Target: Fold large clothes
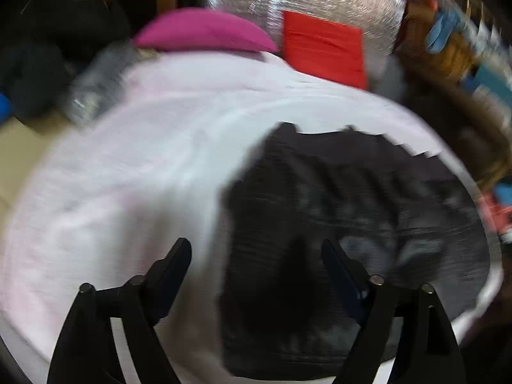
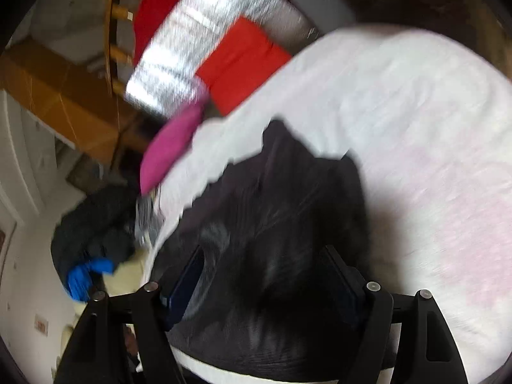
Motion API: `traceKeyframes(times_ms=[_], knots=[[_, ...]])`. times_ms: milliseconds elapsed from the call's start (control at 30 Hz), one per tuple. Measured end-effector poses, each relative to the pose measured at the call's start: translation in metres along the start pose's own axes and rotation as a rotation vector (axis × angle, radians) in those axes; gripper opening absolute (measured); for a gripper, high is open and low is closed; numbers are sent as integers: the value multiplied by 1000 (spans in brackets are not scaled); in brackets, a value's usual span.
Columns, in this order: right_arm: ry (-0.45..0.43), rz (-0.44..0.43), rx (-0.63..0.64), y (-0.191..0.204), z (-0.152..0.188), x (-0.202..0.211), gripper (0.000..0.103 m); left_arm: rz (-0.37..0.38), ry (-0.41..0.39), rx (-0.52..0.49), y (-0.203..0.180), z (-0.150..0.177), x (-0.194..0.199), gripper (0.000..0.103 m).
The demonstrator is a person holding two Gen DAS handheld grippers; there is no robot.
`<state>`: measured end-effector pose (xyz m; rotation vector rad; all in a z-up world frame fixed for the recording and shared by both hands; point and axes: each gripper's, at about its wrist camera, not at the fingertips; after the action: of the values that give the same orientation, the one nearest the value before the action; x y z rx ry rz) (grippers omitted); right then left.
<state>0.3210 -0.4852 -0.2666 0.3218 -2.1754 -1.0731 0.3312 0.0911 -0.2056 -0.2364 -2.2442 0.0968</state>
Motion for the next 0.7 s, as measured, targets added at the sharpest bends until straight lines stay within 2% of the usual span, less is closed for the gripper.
traceKeyframes(times_ms=[67,167,300,333,400,467,533,633,700], knots=[[-18,10,-45,-14,-4,9,78,118,39,51,10,-2,-8,85],[-11,35,-89,-30,-7,11,82,243,113,124,18,-3,-25,85],[23,64,-112,-46,-9,6,83,283,134,164,22,-6,-36,86],[28,66,-115,-48,-10,5,83,271,128,173,23,-7,-36,86],[31,71,-114,-49,-11,3,83,158,59,184,25,-9,-26,86],[-4,57,-90,-43,-10,8,83,92,-7,143,19,-12,-10,86],[-36,39,-26,-26,-6,14,83,52,-10,98,12,-10,-6,86],[-62,5,35,4,6,18,83,-39,1,109,4,6,2,86],[-47,-59,94,31,20,21,83,-38,-41,84,-8,19,22,86]])
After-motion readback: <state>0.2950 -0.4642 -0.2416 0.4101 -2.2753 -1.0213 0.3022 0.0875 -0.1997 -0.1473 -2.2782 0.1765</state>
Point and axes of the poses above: each gripper's, at about its wrist camera, not at the fingertips, and x roughly against the way its jaws point, y to its left, z to its underside, and after that the axes turned 4 degrees about -x, right-handed
